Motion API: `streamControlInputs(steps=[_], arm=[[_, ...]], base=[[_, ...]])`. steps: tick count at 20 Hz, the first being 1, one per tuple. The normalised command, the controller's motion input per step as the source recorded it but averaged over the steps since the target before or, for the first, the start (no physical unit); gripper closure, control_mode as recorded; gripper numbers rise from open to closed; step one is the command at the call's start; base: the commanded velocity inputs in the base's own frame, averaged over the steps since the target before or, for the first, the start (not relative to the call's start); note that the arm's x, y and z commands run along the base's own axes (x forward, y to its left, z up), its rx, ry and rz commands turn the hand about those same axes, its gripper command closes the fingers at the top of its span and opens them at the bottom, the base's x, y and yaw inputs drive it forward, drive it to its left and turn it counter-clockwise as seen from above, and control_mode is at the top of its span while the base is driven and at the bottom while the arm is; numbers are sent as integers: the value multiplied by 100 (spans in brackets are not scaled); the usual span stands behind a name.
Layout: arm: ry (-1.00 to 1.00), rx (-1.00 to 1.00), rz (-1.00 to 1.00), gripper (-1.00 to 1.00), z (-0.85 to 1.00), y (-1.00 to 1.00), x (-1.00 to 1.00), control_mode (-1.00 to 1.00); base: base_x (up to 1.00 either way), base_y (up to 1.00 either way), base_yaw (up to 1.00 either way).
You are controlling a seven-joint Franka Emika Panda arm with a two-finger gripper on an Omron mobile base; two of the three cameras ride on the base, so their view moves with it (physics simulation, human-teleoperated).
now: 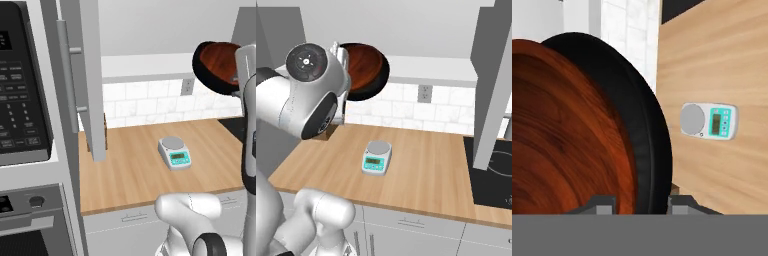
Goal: Pick up the bowls on the counter and stack them on top of one another in the open cabinet. Place the smaller bowl on top of the larger bowl.
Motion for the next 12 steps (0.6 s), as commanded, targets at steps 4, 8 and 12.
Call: streamControlInputs(steps=[4,8,12], arm=[[-15,11,4,100,3,0,64,-100],[-10,1,3,100,0,0,75,-100],[0,0,0,100,6,0,83,-100]], base=[[0,0,0],[0,0,0],[0,0,0]])
